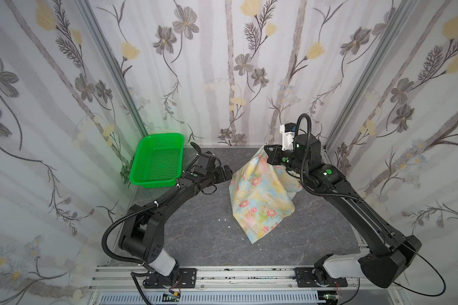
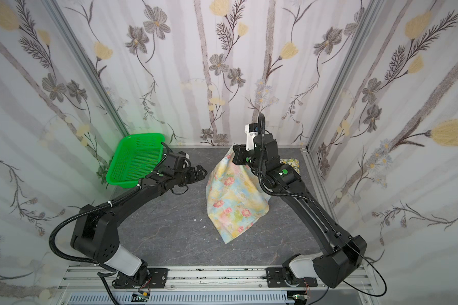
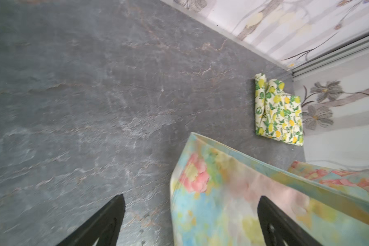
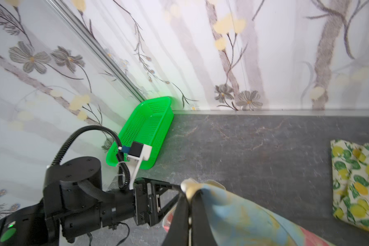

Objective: Fold and stack the skirts

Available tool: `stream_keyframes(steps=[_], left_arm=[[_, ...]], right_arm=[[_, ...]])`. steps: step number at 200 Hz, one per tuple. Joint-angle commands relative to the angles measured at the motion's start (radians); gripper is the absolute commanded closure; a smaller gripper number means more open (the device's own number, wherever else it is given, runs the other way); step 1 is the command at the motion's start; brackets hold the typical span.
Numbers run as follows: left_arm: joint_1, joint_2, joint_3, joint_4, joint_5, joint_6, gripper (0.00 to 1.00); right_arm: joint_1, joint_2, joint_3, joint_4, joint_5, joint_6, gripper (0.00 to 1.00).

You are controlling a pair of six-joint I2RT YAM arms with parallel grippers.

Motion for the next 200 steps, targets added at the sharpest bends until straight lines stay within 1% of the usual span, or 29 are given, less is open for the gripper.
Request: stream_keyframes(steps=[1,11,27,40,47,59,79,99,107,110,117,126,134,138,147,158,167,180,200], left_arm=[[0.022,-0.019,0.007,0.058,-0.007,-0.020,0.00],[0.044,-0.045,-0.006,0.061,-0.021,-0.026,0.00],[0.079,-0.096,-0.031,0.064,-0.026,-0.029,0.00],[0.090,-0.139,-0.048,0.064,-0.032,-0.021,0.00],[0.093,-0.161,-0.059,0.064,-0.039,-0.016,0.00],[0.093,-0.192,-0.081,0.062,-0.045,-0.007,0.00],[0.094,-0.242,-0.144,0.062,-0.051,-0.019,0.01],[0.095,-0.287,-0.219,0.061,-0.027,-0.031,0.02],[0.095,-0.297,-0.250,0.059,-0.013,-0.039,0.02],[0.095,-0.301,-0.261,0.059,-0.007,-0.042,0.02],[0.093,-0.302,-0.287,0.059,0.006,-0.052,0.02],[0.091,-0.302,-0.320,0.058,0.022,-0.061,0.03],[0.089,-0.301,-0.349,0.056,0.035,-0.071,0.03],[0.086,-0.300,-0.361,0.055,0.041,-0.072,0.03],[0.075,-0.301,-0.387,0.051,0.045,-0.078,0.04],[0.059,-0.302,-0.411,0.049,0.036,-0.085,0.04],[0.041,-0.297,-0.420,0.049,0.025,-0.087,0.04],[0.015,-0.282,-0.411,0.045,0.016,-0.088,0.04],[-0.038,-0.258,-0.364,0.044,0.005,-0.070,0.05]], right_arm=[[-0.002,0.045,0.105,0.049,-0.041,-0.053,1.00],[-0.003,0.071,0.142,0.050,-0.059,-0.052,1.00],[0.000,0.068,0.160,0.042,-0.084,-0.045,1.00],[0.000,0.045,0.113,0.043,-0.084,-0.029,1.00],[0.002,-0.013,0.061,0.054,-0.083,-0.016,1.00],[0.006,-0.091,-0.059,0.087,-0.079,0.013,1.00],[0.023,-0.253,-0.362,0.152,-0.037,0.106,1.00],[0.085,-0.426,-0.691,0.178,0.085,0.195,1.00],[0.104,-0.482,-0.823,0.183,0.094,0.250,1.00],[0.110,-0.500,-0.872,0.191,0.087,0.269,0.96],[0.120,-0.535,-0.971,0.206,0.076,0.313,0.81],[0.124,-0.572,-1.069,0.202,0.066,0.371,0.71],[0.125,-0.607,-1.125,0.192,0.066,0.408,0.58],[0.126,-0.623,-1.143,0.186,0.068,0.417,0.55],[0.126,-0.664,-1.156,0.172,0.086,0.419,0.53],[0.126,-0.693,-1.143,0.155,0.134,0.400,0.49],[0.123,-0.688,-1.116,0.152,0.170,0.368,0.46],[0.116,-0.623,-1.060,0.149,0.189,0.305,0.43],[0.117,-0.439,-0.957,0.113,0.174,0.228,0.42]])
